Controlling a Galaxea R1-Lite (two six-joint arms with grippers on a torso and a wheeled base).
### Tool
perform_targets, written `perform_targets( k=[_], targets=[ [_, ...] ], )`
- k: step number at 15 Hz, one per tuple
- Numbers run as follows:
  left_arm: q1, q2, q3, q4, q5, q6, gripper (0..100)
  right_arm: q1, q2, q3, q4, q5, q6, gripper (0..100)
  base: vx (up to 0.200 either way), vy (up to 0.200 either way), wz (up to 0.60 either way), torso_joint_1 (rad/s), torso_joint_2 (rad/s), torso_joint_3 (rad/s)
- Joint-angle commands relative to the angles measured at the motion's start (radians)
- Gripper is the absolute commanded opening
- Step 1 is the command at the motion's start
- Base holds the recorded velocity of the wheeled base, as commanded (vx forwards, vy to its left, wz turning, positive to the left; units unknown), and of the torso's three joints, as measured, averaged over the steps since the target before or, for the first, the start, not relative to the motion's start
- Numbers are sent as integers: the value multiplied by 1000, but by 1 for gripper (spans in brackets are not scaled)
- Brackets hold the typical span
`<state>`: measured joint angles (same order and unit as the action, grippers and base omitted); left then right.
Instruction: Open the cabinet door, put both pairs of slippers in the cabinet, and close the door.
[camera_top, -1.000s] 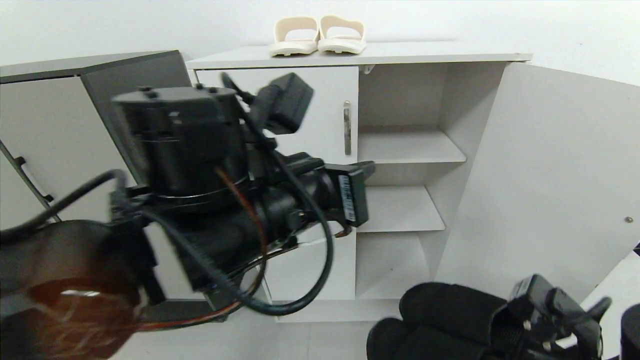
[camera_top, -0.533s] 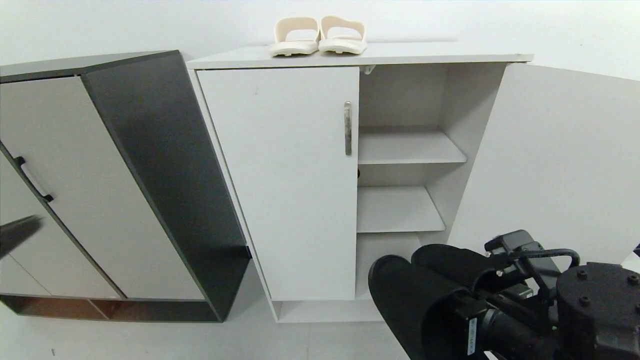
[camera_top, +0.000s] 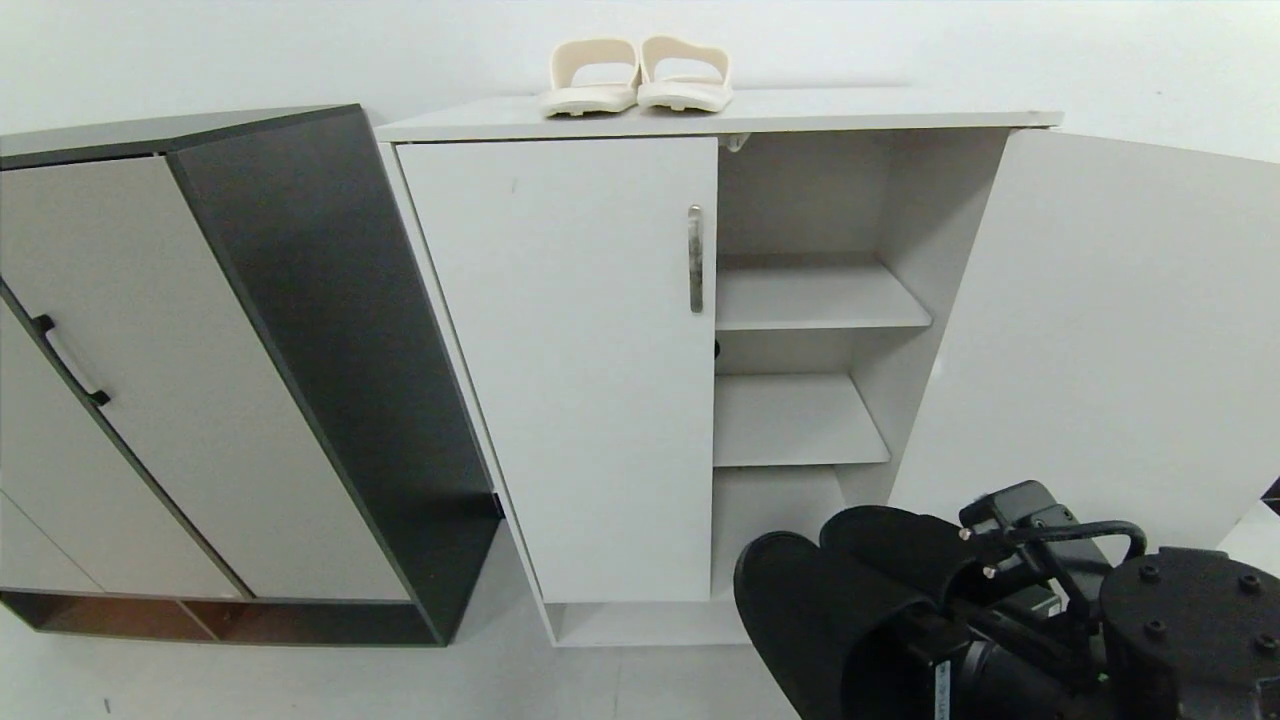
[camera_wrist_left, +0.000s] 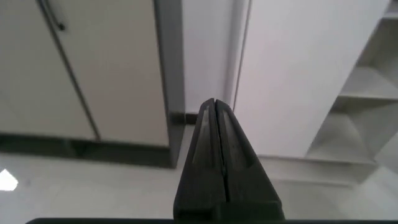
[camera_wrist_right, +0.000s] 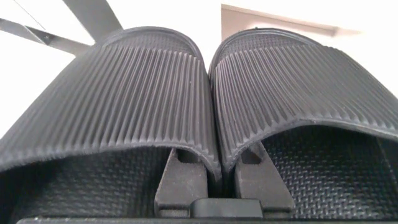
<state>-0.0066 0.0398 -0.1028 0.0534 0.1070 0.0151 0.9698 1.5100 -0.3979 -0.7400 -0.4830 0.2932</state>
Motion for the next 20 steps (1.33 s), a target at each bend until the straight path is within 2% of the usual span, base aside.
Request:
perform_targets(
  k=[1,2,3,4,5,7,10,15,18,20],
  targets=[
    [10,-40,103,-55,-38,34,0,9,1,1,1,1,0,0,0,0,0,0,0,0],
    [10,-40,103,-55,-86,36,0,12,1,2,1,1,-2,0,0,0,0,0,0,0],
    [10,-40,103,-53,-121,52,0,20,3,4,1,1,-2,0,0,0,0,0,0,0],
    [10,-40,103,-53,-132,62,0,37,3,5,1,1,-2,0,0,0,0,0,0,0],
    [10,-40,103,-53,-132,57,0,41,3,7,-1,3,-3,0,0,0,0,0,0,0],
    [10,-40,103,-53,-127,14,0,55,6,1,1,4,-78,0,0,0,0,0,0,0],
    [10,-40,103,-52,-125,9,0,55,56,-82,-1,6,-101,0,0,0,0,0,0,0],
    [10,-40,103,-53,-125,13,0,67,130,-95,-6,0,-71,0,0,0,0,0,0,0],
    [10,-40,103,-53,-125,13,0,75,193,-105,-24,-48,-57,0,0,-200,0,2,2,-1],
    [10,-40,103,-53,-125,11,0,75,242,-111,-91,-75,-25,0,0,-200,0,7,-2,2]
  ],
)
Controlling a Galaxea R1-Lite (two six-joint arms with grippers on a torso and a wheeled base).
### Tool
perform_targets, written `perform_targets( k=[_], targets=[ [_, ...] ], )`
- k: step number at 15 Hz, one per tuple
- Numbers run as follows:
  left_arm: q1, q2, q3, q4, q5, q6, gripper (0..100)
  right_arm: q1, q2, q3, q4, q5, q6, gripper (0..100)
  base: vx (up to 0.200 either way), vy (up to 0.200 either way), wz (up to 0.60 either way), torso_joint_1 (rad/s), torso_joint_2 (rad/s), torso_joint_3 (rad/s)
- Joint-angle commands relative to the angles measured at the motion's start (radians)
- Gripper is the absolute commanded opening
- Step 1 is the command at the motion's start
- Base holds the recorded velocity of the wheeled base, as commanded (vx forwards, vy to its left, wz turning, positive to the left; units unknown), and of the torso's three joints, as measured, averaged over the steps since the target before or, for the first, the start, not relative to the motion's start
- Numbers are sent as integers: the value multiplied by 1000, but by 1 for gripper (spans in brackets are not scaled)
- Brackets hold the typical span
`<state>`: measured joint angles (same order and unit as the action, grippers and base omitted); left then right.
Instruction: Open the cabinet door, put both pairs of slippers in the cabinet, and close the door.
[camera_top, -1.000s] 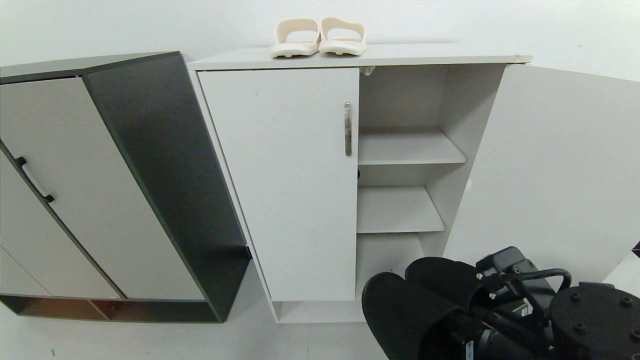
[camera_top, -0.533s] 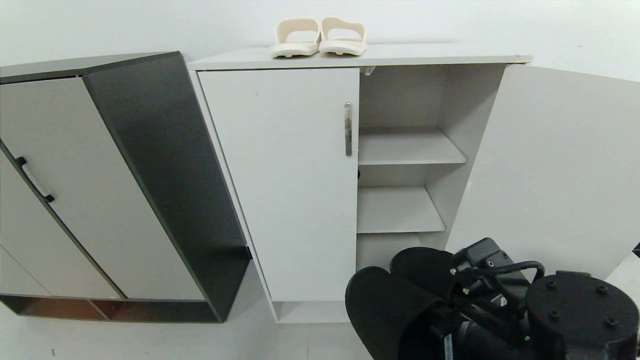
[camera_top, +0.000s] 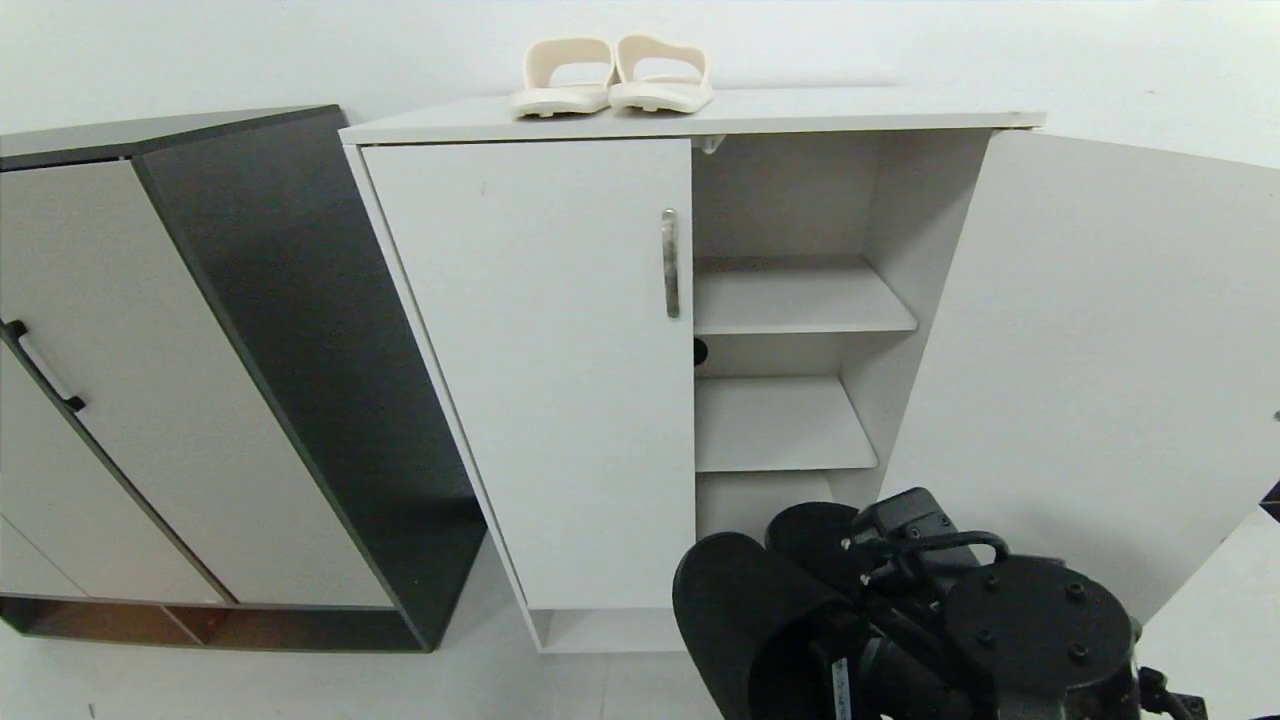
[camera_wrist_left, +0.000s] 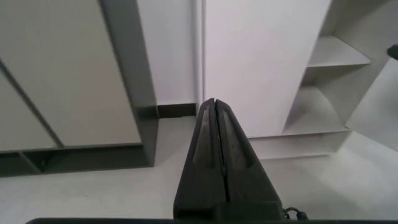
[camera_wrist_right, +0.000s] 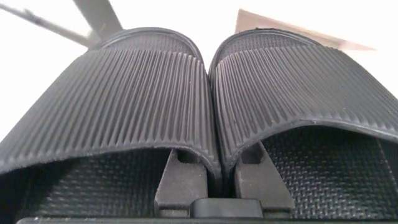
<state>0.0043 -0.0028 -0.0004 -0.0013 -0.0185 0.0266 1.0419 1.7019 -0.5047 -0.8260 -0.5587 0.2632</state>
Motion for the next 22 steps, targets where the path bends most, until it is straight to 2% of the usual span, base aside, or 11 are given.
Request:
perform_targets(
  k=[1,4,6,10,15,22],
  targets=[
    [-1,3,0,1,0,1,0,3,108,-6,-67,-64,19,0,0,-200,0,2,-2,2],
    [-1,3,0,1,0,-1,0,3,206,-46,-81,-181,50,0,0,-133,0,-2,3,3],
    [-1,3,0,1,0,1,0,-8,294,-117,-79,-204,88,0,0,0,0,0,0,0],
    [-1,3,0,1,0,1,0,-46,394,-206,-70,-207,87,0,0,0,0,0,0,0],
    [-1,3,0,1,0,-1,0,-77,450,-250,-68,-205,93,0,0,0,0,0,0,0],
    [-1,3,0,1,0,-1,0,-128,461,-345,-19,-194,93,0,0,0,0,3,4,-172]
  ],
)
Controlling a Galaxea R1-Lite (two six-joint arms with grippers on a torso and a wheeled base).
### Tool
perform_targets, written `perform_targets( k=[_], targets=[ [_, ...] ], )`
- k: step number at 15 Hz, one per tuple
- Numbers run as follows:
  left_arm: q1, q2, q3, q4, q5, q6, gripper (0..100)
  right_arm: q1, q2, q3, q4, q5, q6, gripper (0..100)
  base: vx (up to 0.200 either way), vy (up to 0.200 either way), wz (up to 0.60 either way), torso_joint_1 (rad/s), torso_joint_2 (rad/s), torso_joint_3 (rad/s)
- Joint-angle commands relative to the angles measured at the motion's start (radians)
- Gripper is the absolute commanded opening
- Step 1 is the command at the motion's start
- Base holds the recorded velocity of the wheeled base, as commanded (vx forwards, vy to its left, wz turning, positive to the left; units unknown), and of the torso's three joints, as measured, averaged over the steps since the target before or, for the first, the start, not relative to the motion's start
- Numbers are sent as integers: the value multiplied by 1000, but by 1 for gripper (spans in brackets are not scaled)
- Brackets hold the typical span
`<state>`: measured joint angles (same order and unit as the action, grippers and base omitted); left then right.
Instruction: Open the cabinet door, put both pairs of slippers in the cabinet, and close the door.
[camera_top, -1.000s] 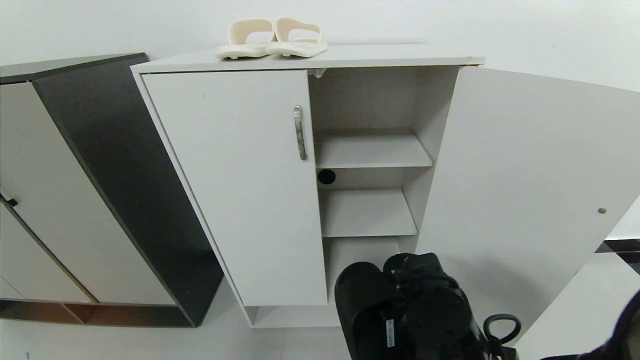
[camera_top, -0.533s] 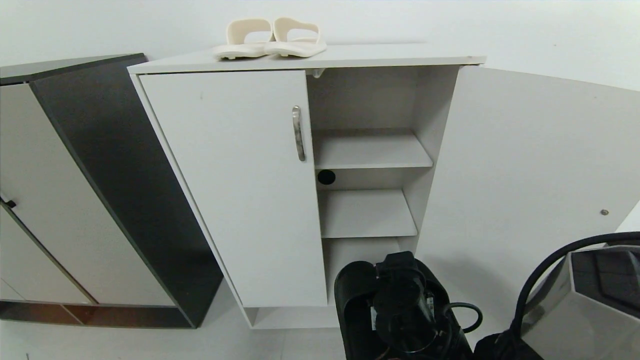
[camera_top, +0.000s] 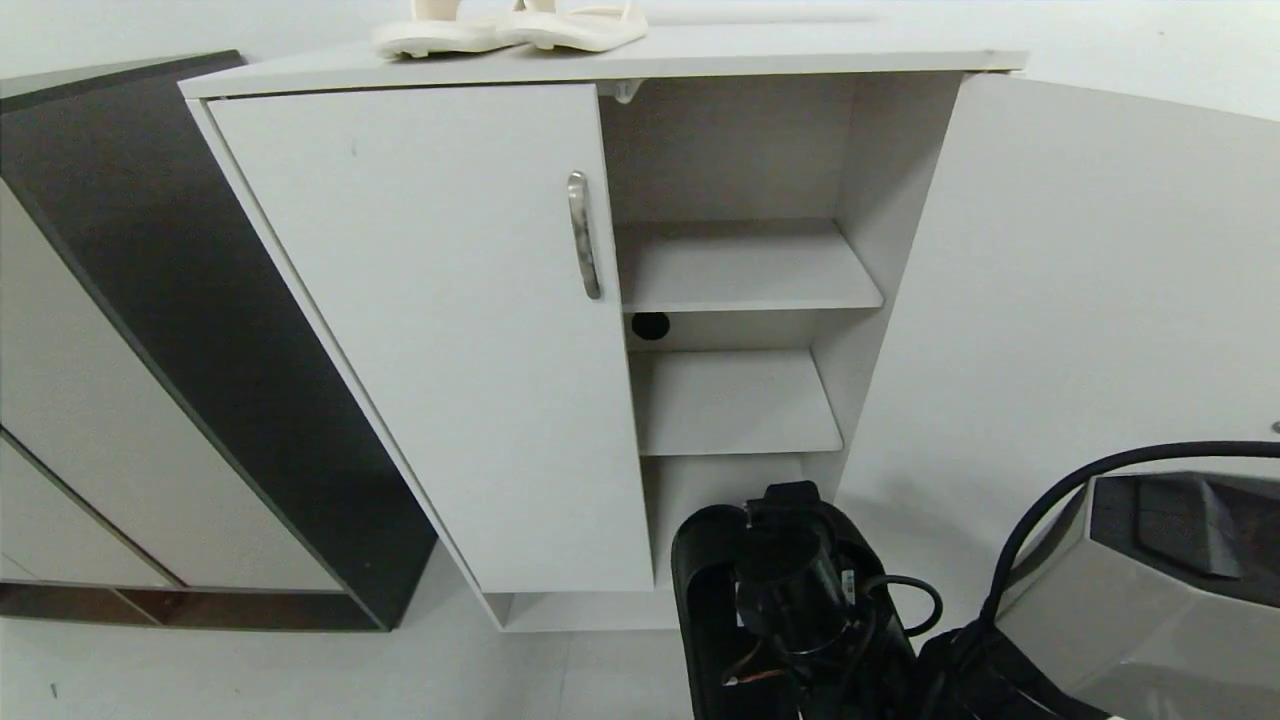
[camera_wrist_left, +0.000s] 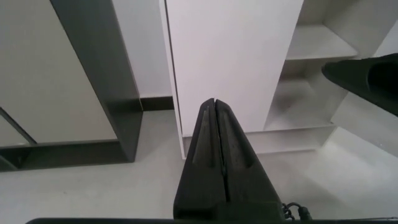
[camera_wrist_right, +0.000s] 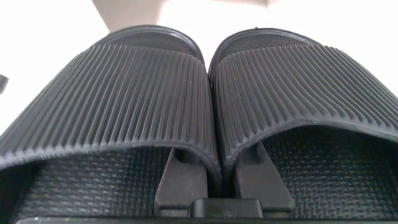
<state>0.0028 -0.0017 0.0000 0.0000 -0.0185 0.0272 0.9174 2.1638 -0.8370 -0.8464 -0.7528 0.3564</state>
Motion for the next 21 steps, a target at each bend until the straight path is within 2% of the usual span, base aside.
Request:
perform_targets(
  k=[1,3,7,9,13,14,21],
  targets=[
    [0,2,0,0,0,0,0,-9,2,-47,30,16,0,0,0,0,0,2,7,-203],
    [0,2,0,0,0,0,0,-12,7,-83,75,18,7,0,0,0,0,5,2,-195],
    [0,2,0,0,0,0,0,-20,7,-105,41,0,4,0,0,0,0,1,-1,-201],
    [0,2,0,0,0,-1,0,-17,-15,-79,-76,-43,-86,0,0,0,0,2,2,-193],
    [0,2,0,0,2,-1,0,-17,13,29,-519,-50,-364,0,0,0,0,2,1,-177],
    [0,2,0,0,2,-1,0,-20,28,30,-568,-56,-389,0,0,0,0,0,0,0],
    [0,2,0,0,2,-1,0,-20,88,24,-626,-66,-392,0,0,0,0,0,0,0]
  ],
)
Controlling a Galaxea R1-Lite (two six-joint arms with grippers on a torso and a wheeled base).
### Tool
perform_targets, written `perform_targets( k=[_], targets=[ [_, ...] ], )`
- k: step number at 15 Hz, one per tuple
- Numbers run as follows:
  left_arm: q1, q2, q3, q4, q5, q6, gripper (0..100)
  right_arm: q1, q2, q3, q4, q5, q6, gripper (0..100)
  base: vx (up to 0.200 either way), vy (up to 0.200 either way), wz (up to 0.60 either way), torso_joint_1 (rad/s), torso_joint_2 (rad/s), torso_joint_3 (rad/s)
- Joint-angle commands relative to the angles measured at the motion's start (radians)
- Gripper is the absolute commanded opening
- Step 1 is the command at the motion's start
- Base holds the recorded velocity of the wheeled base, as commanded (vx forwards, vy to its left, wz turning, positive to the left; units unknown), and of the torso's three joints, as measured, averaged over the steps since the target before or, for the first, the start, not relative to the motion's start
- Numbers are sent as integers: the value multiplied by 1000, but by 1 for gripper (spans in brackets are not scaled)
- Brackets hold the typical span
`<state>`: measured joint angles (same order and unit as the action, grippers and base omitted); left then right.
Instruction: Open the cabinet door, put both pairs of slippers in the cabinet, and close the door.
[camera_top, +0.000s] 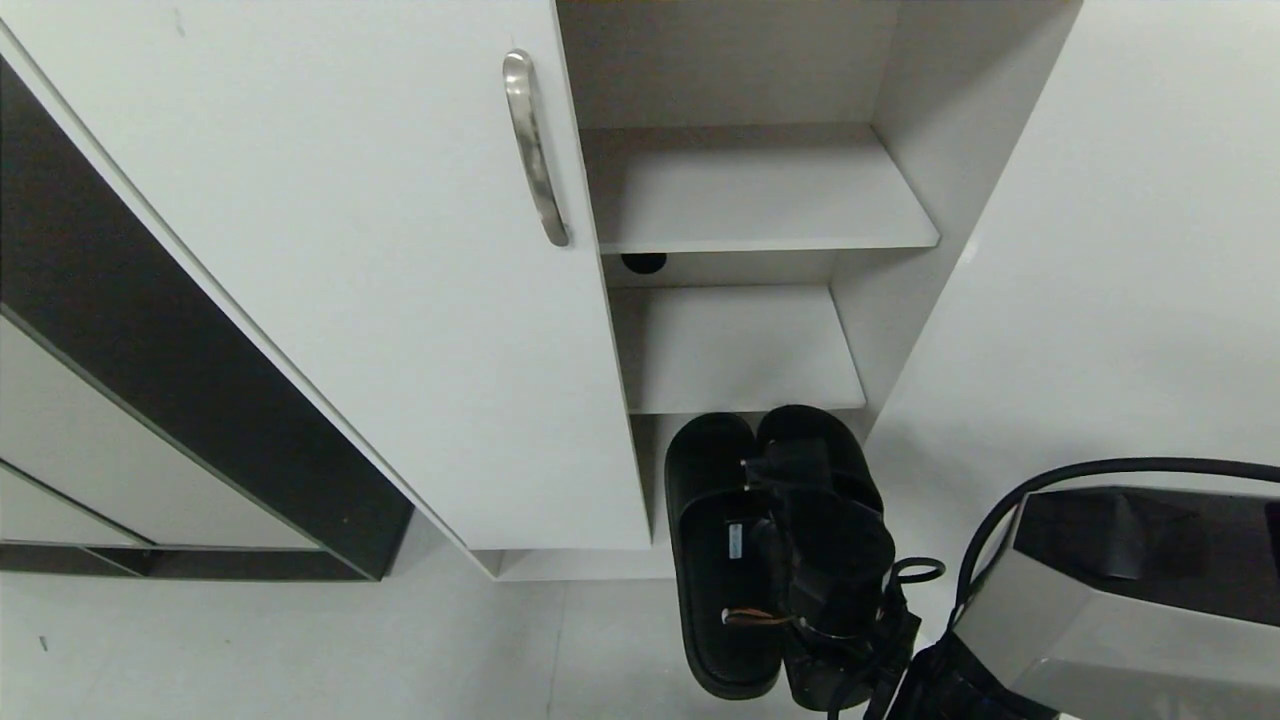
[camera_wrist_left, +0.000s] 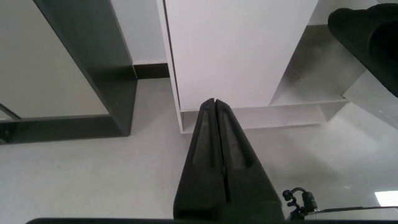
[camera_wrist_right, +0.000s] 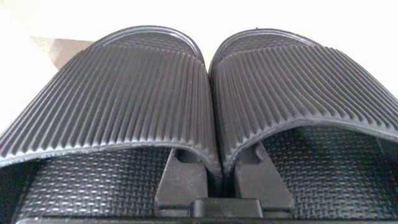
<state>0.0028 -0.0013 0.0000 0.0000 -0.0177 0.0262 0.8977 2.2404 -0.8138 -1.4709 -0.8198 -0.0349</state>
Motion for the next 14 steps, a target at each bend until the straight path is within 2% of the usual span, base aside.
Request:
perform_targets(
  k=[1,3,12,14],
  targets=[
    [0,1,0,0,-1,0,0,0,13,-1,-2,1,0,0,0,0,0,0,0,0],
    [0,1,0,0,-1,0,0,-2,16,-1,0,1,0,0,0,0,0,0,0,0],
    [0,1,0,0,1,-2,0,-16,18,-1,3,1,-3,0,200,0,0,0,1,2],
    [0,1,0,0,1,-3,0,-19,18,-5,6,2,-3,0,0,0,0,0,0,0]
  ],
)
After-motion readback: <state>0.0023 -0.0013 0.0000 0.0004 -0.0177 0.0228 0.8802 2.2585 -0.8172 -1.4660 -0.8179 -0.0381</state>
